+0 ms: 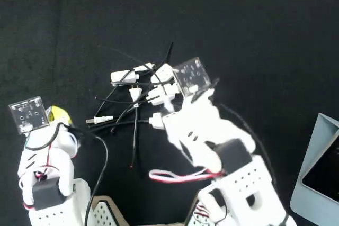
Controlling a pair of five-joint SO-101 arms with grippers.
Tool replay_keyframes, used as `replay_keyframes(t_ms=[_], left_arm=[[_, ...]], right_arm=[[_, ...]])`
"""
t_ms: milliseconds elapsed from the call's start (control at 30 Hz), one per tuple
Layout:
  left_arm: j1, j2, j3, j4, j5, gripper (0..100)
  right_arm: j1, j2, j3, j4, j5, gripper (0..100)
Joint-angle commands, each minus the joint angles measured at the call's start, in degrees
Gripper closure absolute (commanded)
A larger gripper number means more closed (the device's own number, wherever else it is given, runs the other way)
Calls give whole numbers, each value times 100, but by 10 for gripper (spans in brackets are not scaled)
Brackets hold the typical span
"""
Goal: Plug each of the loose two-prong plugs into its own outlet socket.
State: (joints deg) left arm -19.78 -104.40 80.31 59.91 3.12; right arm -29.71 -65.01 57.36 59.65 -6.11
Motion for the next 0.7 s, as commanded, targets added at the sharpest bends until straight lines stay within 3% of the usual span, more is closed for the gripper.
replay_keyframes(t_ms=[0, 333, 667], left_arm=[[699, -9, -365, -457, 571, 970], [1842, -9, 831, -2479, 607, 970], [3231, -9, 901, -2637, 448, 970]], right_arm=[[-299, -734, 848, -1143, -369, 987], [-905, -2563, 2325, -1829, -334, 987], [-1266, -2844, 2563, -1855, -132, 987]])
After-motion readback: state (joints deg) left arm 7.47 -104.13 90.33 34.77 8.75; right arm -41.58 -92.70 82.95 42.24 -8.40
